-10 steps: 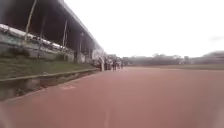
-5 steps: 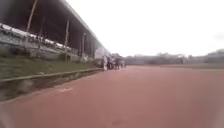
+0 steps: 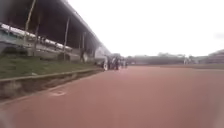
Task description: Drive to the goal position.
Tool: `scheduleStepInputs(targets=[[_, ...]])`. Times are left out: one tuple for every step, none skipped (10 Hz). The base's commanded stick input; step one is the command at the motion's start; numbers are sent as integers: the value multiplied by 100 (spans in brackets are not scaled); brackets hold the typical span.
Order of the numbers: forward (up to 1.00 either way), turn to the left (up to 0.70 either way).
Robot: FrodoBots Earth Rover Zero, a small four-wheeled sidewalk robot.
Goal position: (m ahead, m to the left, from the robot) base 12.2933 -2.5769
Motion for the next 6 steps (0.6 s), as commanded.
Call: scheduleStepInputs(targets=[[70,-34],[70,-34],[70,-34],[70,-34],[70,-34],[70,-34]])
